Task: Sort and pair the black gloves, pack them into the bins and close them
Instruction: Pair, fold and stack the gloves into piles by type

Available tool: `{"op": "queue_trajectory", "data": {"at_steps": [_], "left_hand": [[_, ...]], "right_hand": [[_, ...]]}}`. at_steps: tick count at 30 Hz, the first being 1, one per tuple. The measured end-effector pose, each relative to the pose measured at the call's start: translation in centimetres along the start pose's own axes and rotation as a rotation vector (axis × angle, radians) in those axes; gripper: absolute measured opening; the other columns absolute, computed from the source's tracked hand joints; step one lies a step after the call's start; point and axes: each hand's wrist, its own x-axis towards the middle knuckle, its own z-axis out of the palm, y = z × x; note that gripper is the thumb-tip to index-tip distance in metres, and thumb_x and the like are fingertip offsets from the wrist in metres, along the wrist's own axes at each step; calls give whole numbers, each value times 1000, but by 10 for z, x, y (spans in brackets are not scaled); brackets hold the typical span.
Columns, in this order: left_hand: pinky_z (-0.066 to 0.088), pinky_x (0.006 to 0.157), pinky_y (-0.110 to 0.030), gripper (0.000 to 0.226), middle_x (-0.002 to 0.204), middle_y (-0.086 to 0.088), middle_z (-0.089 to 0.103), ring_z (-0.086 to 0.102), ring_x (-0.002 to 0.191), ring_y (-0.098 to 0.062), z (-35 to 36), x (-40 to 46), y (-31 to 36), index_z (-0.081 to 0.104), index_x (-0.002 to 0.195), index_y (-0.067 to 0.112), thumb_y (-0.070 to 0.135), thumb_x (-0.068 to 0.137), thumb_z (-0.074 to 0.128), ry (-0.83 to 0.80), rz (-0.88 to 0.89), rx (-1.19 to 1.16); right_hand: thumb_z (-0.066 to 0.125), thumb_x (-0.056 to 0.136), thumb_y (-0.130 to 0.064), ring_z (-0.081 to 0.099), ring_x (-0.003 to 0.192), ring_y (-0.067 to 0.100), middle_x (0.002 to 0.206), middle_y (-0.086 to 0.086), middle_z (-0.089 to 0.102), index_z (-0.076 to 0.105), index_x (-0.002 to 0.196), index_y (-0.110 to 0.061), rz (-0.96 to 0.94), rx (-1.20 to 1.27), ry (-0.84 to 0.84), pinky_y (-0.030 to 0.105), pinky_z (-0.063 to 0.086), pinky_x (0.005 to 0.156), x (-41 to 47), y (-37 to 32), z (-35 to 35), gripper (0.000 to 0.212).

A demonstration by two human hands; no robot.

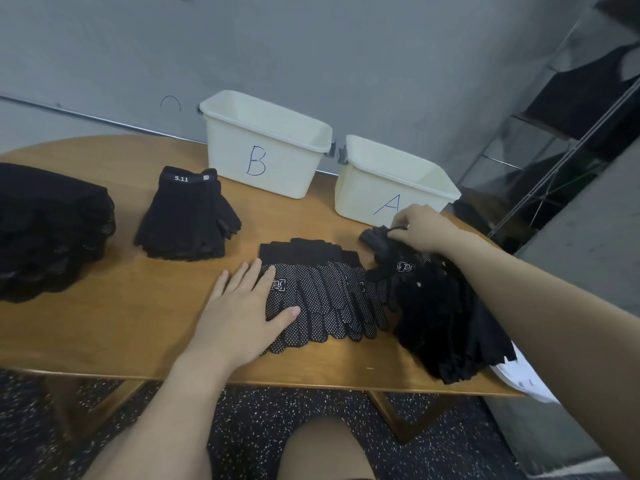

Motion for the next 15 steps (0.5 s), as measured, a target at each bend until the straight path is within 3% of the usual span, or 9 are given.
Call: {"op": "queue_trajectory", "data": {"at_steps": [3,5,10,15], "left_hand": [[-7,129,-40,93,173,5,-5,-4,159,-12,0,0,0,2,166,31,83,91,18,-1,-3,-7],[-8,129,-39,93,173,5,-5,-4,159,-12,0,0,-1,2,166,30,83,91,18,-2,-5,-9],[-5,130,-39,91,174,4,-3,-2,160,-12,0,-3,-1,4,166,30,81,93,18,0,-4,-6],[-3,130,-38,83,174,2,6,5,160,-14,-2,-10,-3,10,166,28,73,98,26,35,-6,-89]], "right_hand": [[71,95,-21,62,88,26,91,12,72,74,88,-4,-12,215,107,31,43,72,-5,0,-21,18],[71,96,-20,60,83,22,87,8,71,74,85,-6,-26,287,145,29,41,67,-9,-2,-33,17],[67,99,-23,59,72,16,82,7,72,75,92,-5,-44,479,282,30,48,68,-19,-9,-59,21],[66,101,-24,64,63,9,79,8,71,70,95,3,-102,647,303,29,57,61,-32,-32,-89,28]]}}
